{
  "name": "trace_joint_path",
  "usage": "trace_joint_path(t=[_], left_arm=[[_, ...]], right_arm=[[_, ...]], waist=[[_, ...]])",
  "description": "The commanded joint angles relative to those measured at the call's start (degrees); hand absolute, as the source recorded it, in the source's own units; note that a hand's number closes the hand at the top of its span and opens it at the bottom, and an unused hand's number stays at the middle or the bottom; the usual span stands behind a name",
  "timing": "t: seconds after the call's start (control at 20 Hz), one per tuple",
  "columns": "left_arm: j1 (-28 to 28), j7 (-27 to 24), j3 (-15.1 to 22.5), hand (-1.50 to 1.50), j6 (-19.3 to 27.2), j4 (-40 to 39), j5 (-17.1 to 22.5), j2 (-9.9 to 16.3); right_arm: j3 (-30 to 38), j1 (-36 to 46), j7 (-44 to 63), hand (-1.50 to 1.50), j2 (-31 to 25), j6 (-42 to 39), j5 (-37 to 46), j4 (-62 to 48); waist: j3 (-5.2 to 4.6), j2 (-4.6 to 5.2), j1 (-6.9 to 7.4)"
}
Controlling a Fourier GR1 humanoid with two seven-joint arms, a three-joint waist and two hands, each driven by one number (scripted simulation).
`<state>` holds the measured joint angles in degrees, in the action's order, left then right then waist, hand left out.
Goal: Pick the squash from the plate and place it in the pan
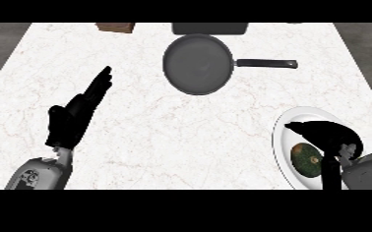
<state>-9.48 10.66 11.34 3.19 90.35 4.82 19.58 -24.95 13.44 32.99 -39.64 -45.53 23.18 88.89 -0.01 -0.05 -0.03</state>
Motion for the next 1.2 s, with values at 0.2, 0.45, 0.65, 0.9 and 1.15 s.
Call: trace_joint_path(t=[0.2, 0.45, 0.65, 0.9, 1.15], left_arm=[[2.27, 0.65, -4.17, 0.0, -3.99, 2.03, -1.35, -0.95], [1.36, -1.63, -5.88, 0.0, -5.77, -1.36, -2.59, -2.78], [0.1, -1.44, -5.64, 0.0, -5.11, -1.81, -3.5, -3.74], [4.89, -0.39, -4.71, 0.0, -5.23, 4.2, -4.43, -3.71], [1.36, 2.03, -4.7, 0.0, -4.16, 2.06, -5.92, -6.19]], right_arm=[[3.23, -5.46, -5.62, -1.5, 2.42, 1.45, 8.95, 0.49], [3.51, -6.05, -9.35, -1.5, 5.15, 3.14, 14.17, -2.83], [0.94, -7.28, -15.87, 1.5, 2.33, 0.91, 14.76, -1.91], [-0.86, -7.27, -19.97, 1.5, 2.2, 1.24, 17.61, -5.88], [0.78, -7.83, -18.07, 1.5, 4.7, 0.79, 18.8, -2.9]], waist=[[0.01, 0.01, 0.02], [0.01, 0.03, 0.05], [0.01, 0.04, -0.18], [0.03, -0.01, 0.33], [0.01, -0.04, -0.05]])
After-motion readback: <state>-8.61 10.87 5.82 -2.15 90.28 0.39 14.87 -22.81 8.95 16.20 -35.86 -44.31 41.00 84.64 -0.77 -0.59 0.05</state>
